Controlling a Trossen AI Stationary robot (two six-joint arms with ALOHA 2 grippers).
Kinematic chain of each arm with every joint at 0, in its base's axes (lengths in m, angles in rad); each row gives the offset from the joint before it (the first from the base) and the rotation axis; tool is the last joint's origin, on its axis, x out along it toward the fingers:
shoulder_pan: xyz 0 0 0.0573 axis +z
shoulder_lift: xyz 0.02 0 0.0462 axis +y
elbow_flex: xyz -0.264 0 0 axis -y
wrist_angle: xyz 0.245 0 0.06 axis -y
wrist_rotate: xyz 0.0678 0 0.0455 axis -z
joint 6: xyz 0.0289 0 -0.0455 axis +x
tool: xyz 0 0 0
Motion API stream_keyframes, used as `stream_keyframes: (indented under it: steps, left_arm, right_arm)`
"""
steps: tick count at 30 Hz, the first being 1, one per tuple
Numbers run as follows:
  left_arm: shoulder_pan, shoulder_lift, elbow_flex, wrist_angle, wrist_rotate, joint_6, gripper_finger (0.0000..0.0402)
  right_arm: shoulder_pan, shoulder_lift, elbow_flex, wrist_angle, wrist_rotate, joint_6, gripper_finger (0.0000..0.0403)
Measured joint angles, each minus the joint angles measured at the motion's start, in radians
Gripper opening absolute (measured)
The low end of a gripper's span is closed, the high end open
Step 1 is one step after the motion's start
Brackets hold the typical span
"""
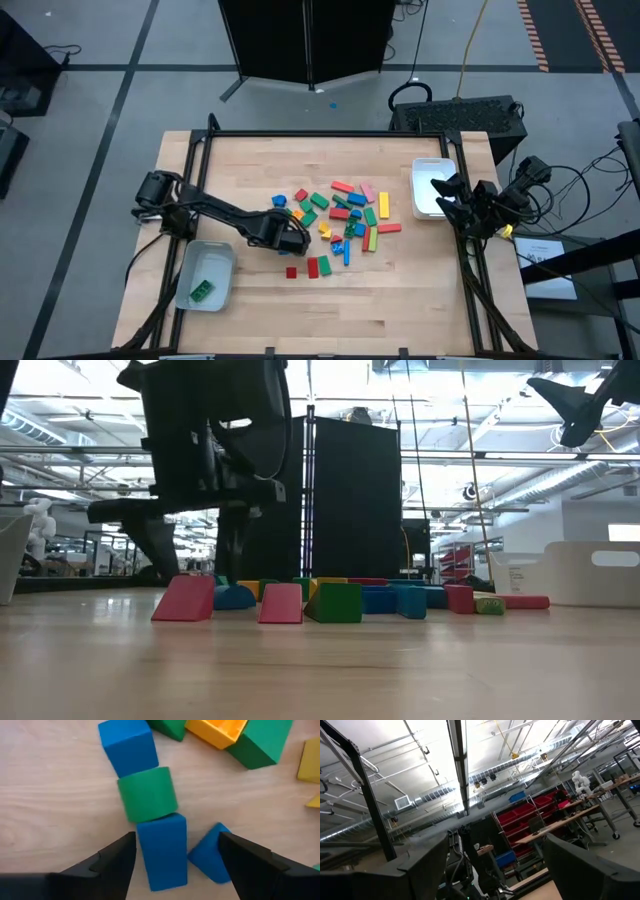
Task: Sort blocks by size
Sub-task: Put the blue block into the gray bin
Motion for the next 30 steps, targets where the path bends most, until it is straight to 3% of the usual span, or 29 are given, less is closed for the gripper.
stream_keyframes:
  steps: [12, 22, 27, 30]
  left_arm:
    - [-0.001, 0.039, -0.002, -0.015, 0.003, -0.007, 0.0135]
    - [0.0, 0.03, 0.009, -0.029, 0.031, -0.002, 0.0128]
    - [-0.007, -0.032, 0.083, -0.057, 0.033, 0.081, 0.0127]
    - [-0.02, -0.079, 0.141, -0.157, 0.026, 0.132, 0.0127]
  right_arm:
    - [0.0, 0.0, 0.0, -0.001, -0.001, 0.0, 0.0313]
    - [0.0, 0.0, 0.0, 0.0, -0.001, 0.0, 0.0313]
    - [0.0, 0.0, 0.0, 0.0, 0.0, 0.0, 0.0313]
    - [0.0, 0.0, 0.0, 0.0, 0.0, 0.0, 0.0313]
